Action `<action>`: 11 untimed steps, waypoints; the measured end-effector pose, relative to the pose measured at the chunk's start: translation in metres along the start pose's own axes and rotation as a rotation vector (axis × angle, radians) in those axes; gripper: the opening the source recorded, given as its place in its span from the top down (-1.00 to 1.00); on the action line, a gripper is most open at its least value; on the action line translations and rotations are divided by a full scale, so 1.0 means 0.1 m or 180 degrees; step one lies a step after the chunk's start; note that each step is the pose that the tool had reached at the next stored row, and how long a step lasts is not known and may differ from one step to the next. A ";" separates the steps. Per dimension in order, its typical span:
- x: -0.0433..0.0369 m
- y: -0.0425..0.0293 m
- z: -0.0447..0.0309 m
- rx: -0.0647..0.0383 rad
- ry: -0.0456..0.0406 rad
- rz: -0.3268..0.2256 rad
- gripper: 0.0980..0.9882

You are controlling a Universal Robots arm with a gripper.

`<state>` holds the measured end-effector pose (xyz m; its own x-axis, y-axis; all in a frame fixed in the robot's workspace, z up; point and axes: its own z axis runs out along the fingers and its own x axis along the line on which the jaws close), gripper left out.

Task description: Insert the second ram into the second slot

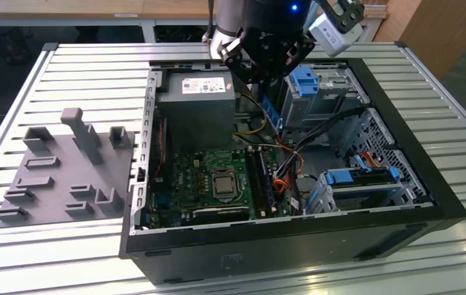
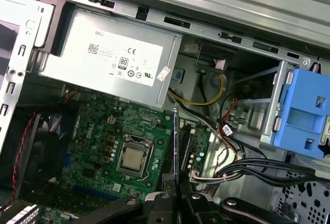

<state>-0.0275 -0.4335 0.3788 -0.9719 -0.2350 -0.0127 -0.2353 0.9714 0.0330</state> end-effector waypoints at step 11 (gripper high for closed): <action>0.000 0.000 0.002 0.0004 -0.0010 0.0311 0.90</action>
<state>-0.0275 -0.4335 0.3787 -0.9902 -0.1391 -0.0127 -0.1394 0.9897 0.0330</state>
